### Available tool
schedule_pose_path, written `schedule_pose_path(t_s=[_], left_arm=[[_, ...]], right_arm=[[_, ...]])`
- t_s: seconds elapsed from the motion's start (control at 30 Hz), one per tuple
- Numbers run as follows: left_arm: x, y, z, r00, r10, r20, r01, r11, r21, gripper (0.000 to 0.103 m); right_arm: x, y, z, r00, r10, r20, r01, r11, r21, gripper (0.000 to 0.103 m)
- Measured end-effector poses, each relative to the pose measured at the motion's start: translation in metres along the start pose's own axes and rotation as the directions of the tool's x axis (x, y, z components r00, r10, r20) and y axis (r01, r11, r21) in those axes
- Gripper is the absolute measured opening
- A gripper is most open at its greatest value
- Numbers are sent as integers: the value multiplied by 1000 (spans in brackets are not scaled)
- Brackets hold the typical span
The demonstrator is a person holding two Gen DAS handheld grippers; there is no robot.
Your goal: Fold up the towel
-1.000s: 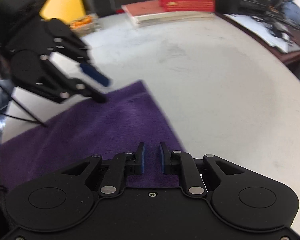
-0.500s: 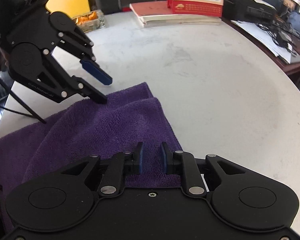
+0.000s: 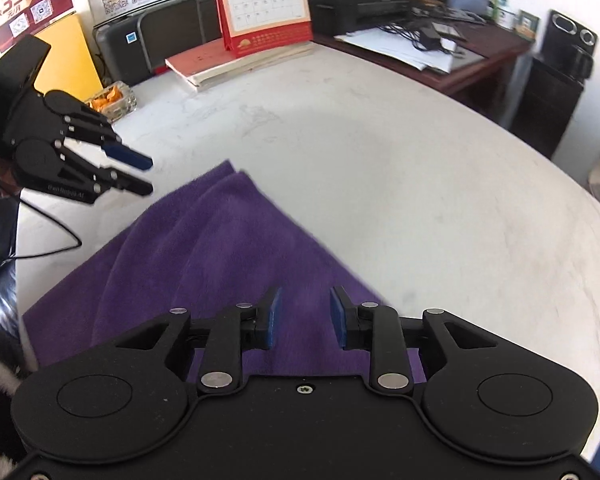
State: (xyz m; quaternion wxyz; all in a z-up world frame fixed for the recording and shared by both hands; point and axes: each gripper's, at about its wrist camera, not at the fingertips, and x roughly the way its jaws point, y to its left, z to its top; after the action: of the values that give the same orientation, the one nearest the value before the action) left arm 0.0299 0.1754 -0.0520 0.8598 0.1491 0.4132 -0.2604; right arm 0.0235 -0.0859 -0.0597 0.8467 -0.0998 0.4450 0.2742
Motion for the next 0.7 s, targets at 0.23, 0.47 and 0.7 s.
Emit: schedule_pose_path(t_s=[0.23,0.47,0.7], left_arm=[[30,-45,4,999,-45,-9,46,997,58,26],[65,-51,14,998,-36,-55,42,994,103,26],[91,-48,44,997,-59,-40,63,992,112,26]], right_arm=[[2,26,-43,998,-15,-54,19,997,75,26],[32,23,-42,991,-73,-110,77,997,25,27],[37,-1,-28,989,-87,-116,91,996,26,27]])
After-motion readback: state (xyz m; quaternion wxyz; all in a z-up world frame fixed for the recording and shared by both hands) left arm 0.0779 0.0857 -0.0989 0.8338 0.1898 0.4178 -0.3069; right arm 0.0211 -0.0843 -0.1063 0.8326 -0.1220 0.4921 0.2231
